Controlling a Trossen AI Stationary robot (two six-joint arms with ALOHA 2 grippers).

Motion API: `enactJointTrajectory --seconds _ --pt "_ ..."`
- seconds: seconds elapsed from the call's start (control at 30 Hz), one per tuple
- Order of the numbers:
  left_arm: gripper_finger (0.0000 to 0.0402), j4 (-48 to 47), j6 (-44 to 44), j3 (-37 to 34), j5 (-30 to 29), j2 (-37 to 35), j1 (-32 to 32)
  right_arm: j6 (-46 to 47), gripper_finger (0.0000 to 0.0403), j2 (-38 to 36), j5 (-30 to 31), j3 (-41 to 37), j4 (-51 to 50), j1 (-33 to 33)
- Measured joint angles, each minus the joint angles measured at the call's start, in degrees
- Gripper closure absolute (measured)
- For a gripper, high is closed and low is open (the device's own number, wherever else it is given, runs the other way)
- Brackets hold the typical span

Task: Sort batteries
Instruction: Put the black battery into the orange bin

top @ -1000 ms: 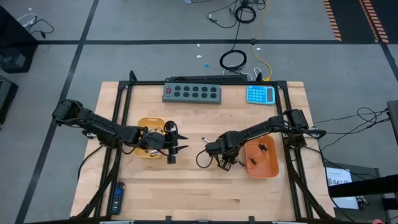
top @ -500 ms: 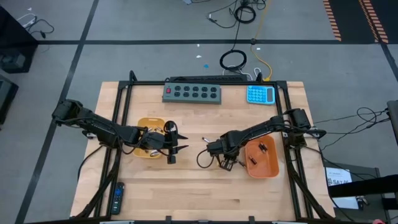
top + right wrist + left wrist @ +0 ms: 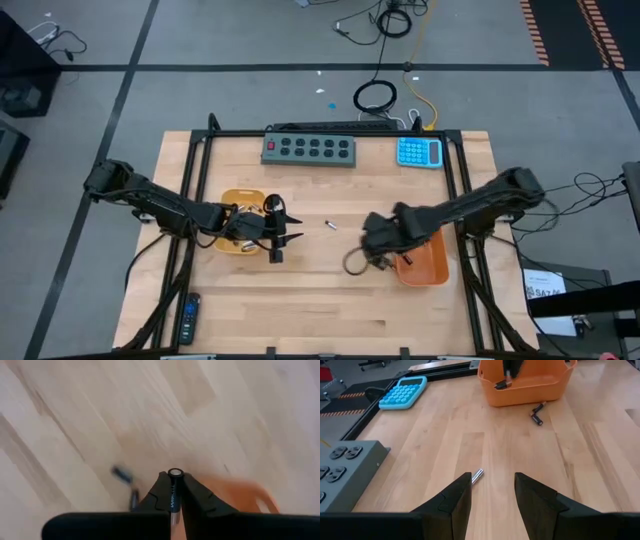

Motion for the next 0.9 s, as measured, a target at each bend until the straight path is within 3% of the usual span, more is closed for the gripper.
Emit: enactJointTrajectory --seconds 0.23,0.47,0.67,0.9 --pt "0.0243 2.74 3.10 -0.01 -0.01 1.60 0.24 18.38 0.0391 -5.13 -0.06 -5.47 -7.77 9.10" --pt "0.0242 16.21 5.46 -0.02 0.76 8.17 -0.20 28.42 0.0295 -8.16 -1.63 -15.93 3.87 13.55" --pt "0.0243 18.70 5.73 -0.02 1.31 10.95 -1.58 29.05 0.0272 -7.35 0.00 -12.27 4.70 14.45" --pt "0.0243 18.92 3.78 -0.02 1.35 11.04 -1.88 16.92 0.0284 -0.43 1.88 -3.12 3.90 12.03"
